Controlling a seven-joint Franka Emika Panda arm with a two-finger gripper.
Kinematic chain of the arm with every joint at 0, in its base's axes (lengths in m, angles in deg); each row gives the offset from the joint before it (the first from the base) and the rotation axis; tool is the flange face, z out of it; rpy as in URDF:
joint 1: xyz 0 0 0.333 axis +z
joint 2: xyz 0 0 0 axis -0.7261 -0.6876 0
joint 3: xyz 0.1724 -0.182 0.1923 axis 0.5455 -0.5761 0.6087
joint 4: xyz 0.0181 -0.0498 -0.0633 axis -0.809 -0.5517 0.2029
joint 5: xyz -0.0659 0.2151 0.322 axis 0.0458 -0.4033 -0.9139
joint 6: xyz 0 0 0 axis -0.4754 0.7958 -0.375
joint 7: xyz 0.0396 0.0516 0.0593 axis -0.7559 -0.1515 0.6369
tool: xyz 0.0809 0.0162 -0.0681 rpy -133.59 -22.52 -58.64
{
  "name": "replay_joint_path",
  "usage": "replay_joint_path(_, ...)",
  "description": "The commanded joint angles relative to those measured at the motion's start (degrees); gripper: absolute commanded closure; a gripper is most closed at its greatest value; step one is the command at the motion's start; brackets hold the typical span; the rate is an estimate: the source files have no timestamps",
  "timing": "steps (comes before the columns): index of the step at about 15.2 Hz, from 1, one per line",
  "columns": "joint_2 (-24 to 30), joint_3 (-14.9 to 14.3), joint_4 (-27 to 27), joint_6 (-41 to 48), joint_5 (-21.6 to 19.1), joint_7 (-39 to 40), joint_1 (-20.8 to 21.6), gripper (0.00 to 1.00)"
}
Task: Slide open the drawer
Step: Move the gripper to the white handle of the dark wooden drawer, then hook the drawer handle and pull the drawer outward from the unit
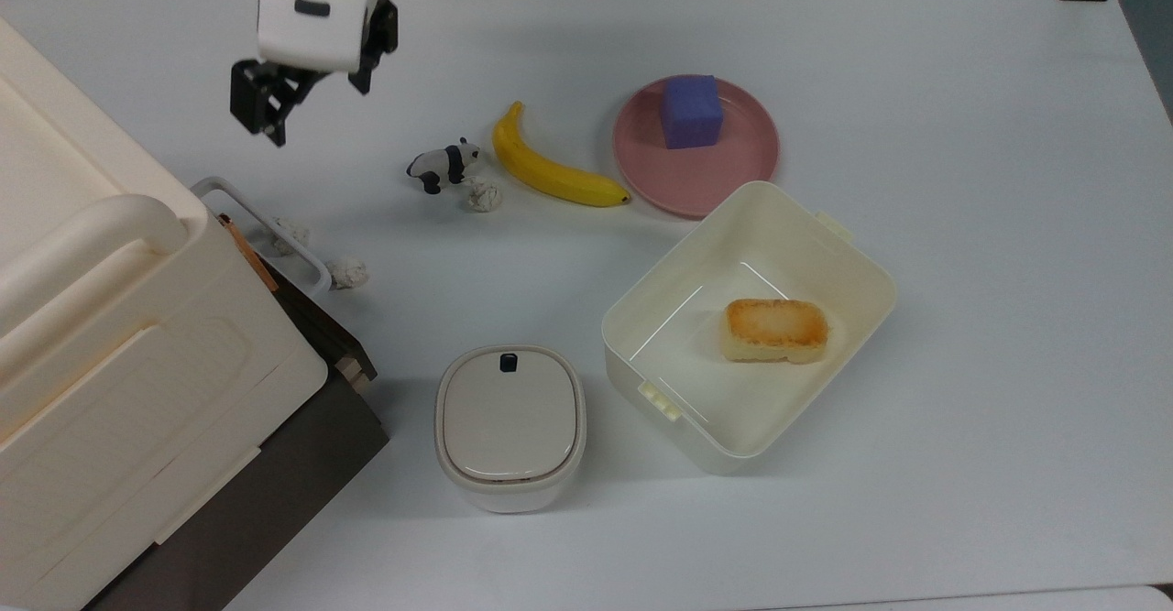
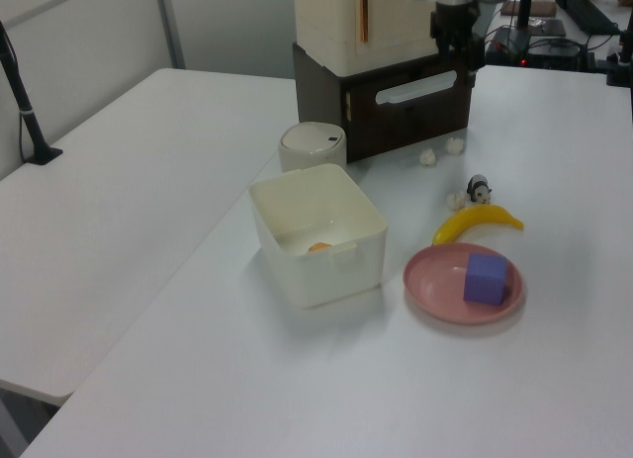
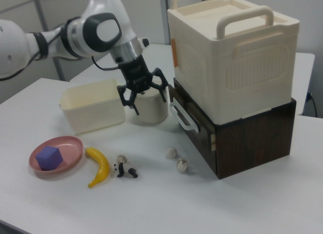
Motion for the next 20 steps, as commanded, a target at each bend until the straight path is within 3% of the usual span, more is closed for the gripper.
replay_joint_path(1,-3.1,-0.23,0.11,-6.14,1.86,0.87,-1.39,0.0)
replay_joint_path(5,-5.13,-0.23,0.11,-9.31,4.93,0.79,-3.23,0.0)
replay_joint_path(20,-6.27,0.82,-3.67,-6.87,6.96,-1.31,-3.15,0.0)
